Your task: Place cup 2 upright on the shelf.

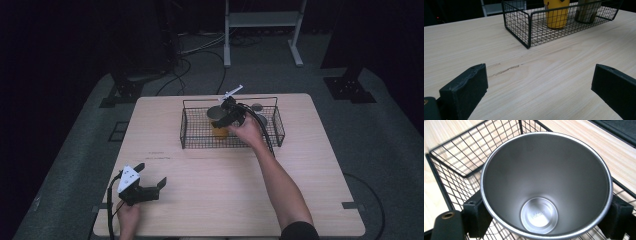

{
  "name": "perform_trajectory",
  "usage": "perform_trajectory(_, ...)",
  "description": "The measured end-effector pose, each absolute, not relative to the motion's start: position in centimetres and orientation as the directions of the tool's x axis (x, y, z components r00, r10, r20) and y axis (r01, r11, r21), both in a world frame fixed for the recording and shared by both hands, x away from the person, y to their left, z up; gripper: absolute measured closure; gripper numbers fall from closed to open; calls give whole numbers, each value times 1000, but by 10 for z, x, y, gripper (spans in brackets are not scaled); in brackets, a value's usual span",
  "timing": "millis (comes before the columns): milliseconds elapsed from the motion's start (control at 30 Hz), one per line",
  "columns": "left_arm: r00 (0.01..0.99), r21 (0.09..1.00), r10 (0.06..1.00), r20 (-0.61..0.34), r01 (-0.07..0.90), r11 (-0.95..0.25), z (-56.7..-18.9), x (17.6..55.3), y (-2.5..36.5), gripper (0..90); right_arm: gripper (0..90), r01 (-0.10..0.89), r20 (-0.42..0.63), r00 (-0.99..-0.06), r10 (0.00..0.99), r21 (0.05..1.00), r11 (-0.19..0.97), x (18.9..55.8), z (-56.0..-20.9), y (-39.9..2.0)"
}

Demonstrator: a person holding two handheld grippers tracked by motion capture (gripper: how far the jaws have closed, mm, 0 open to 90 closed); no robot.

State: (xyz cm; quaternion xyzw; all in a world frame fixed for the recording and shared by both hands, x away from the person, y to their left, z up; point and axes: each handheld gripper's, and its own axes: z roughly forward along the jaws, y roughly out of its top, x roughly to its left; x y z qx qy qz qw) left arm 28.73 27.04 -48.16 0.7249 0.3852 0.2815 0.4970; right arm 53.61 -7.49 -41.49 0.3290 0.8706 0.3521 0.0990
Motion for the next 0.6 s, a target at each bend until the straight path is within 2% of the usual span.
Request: perform_trajectory(600,544,936,839,26,282,-212,-481,287,270,0,125,482,23,-781,624,657,580,529,-415,-72)
